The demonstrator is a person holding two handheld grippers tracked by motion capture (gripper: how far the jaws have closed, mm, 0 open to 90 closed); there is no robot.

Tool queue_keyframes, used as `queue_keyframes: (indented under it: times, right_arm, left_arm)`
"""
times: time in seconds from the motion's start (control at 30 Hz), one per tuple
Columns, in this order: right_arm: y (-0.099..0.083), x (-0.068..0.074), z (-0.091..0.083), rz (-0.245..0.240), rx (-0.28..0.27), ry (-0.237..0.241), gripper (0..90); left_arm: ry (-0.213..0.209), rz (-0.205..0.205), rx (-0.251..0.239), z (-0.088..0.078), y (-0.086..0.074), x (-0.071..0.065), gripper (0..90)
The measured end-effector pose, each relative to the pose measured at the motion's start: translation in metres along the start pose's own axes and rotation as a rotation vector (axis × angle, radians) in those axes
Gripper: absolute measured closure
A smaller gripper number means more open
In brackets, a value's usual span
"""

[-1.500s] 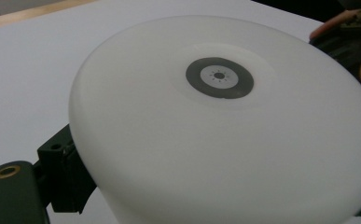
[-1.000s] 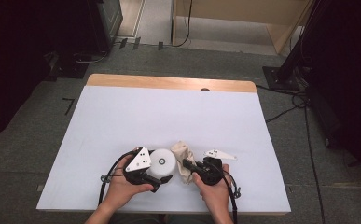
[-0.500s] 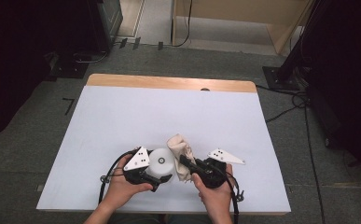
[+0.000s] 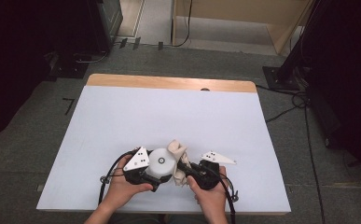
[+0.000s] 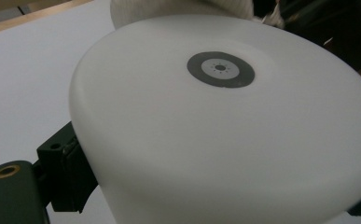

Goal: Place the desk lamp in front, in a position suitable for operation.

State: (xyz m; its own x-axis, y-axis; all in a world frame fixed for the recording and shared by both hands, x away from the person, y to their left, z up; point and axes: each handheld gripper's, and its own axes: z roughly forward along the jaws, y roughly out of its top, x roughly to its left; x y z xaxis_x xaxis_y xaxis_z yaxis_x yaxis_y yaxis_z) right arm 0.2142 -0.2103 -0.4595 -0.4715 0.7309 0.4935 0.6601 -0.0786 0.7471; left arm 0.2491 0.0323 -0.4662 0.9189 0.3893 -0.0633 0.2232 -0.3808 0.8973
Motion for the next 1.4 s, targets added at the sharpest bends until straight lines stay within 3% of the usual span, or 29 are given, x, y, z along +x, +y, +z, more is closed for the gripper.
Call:
queue_keyframes:
  times: [0.03, 0.2, 0.37, 0.53, 0.6, 0.63, 0.73, 0.87, 1.03, 1.07, 1.17, 1.2, 1.3, 1.4]
  right_arm:
    - [-0.006, -0.006, 0.007, 0.015, 0.045, -0.016, 79.5]
    - [-0.016, -0.018, 0.020, 0.047, 0.126, -0.035, 79.5]
    - [-0.020, -0.022, 0.025, 0.067, 0.151, -0.046, 79.6]
    - [-0.013, -0.016, 0.017, 0.048, 0.092, -0.023, 79.8]
    - [-0.003, -0.007, 0.005, 0.030, 0.023, 0.010, 79.8]
    - [-0.003, -0.007, 0.005, 0.030, 0.023, 0.010, 79.8]
    - [0.008, 0.007, -0.011, -0.011, -0.060, 0.032, 79.8]
    - [0.010, 0.011, -0.015, -0.026, -0.076, 0.032, 79.8]
    - [0.004, 0.002, -0.004, -0.009, -0.023, 0.019, 79.8]
    - [-0.002, -0.005, 0.004, 0.007, 0.021, 0.003, 79.8]
    - [-0.008, -0.012, 0.012, 0.028, 0.061, -0.007, 79.8]
    - [-0.014, -0.019, 0.020, 0.037, 0.103, -0.022, 79.7]
    - [-0.019, -0.023, 0.026, 0.054, 0.136, -0.035, 79.7]
    - [-0.019, -0.022, 0.026, 0.046, 0.135, -0.043, 79.8]
  left_arm:
    - [0.001, 0.000, 0.001, 0.000, 0.000, 0.000, 7.8]
    - [0.002, 0.001, 0.001, 0.000, 0.000, 0.000, 7.8]
    - [0.002, 0.002, 0.001, 0.000, 0.000, 0.000, 7.8]
    - [0.003, 0.001, -0.002, 0.000, 0.000, 0.000, 7.8]
    - [0.003, 0.001, -0.002, 0.000, -0.001, 0.000, 7.8]
    - [0.003, 0.001, -0.002, 0.000, -0.001, 0.000, 7.8]
    - [0.004, 0.001, -0.003, 0.000, -0.001, 0.000, 7.8]
    - [0.004, 0.002, -0.002, 0.000, -0.001, -0.001, 7.8]
    - [0.006, 0.001, -0.003, 0.000, -0.001, -0.001, 7.8]
    - [0.006, 0.001, -0.002, 0.000, -0.001, -0.001, 7.8]
    - [0.006, 0.001, -0.003, 0.000, -0.001, -0.001, 7.8]
    - [0.006, 0.002, -0.003, 0.000, -0.001, -0.001, 7.8]
    - [0.006, 0.002, -0.003, 0.001, -0.001, -0.001, 7.8]
    - [0.005, 0.002, -0.003, 0.000, -0.001, -0.001, 7.8]
